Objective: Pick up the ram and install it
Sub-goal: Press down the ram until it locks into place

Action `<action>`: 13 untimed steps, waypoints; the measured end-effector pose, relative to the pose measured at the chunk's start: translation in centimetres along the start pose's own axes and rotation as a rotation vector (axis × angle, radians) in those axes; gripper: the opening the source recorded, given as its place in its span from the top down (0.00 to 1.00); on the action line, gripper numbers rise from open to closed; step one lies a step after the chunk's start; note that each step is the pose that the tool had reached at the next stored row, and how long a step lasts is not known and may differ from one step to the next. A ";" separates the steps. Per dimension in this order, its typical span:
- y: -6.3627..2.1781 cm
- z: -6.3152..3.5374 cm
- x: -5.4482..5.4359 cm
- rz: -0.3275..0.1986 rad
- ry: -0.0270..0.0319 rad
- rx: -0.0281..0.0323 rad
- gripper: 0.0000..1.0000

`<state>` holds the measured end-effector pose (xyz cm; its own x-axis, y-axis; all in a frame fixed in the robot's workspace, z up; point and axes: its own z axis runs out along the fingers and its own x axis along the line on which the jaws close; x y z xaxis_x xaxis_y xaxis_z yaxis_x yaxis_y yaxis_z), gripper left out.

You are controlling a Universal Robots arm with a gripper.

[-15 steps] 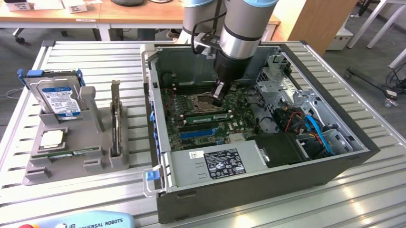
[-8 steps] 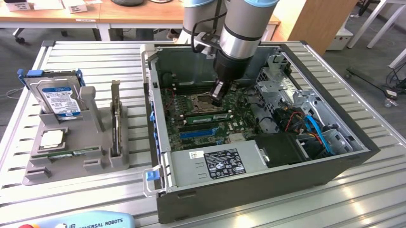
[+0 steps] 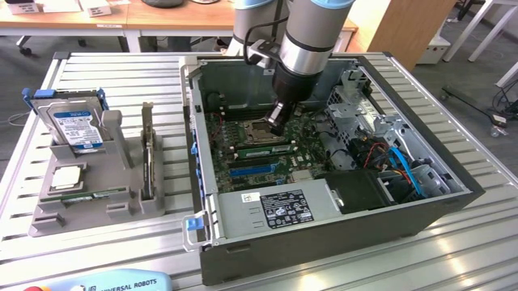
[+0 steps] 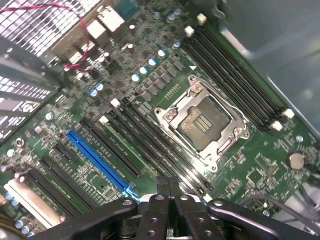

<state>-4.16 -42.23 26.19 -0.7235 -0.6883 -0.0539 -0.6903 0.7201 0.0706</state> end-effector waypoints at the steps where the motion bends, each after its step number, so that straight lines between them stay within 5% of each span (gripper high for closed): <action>1: 0.00 0.00 0.0 0.015 -0.0010 0.0009 0.90; 13: 0.01 0.02 0.0 0.176 -0.0125 0.0095 0.90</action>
<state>-4.15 -42.21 26.17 -0.8329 -0.5507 -0.0539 -0.5533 0.8300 0.0705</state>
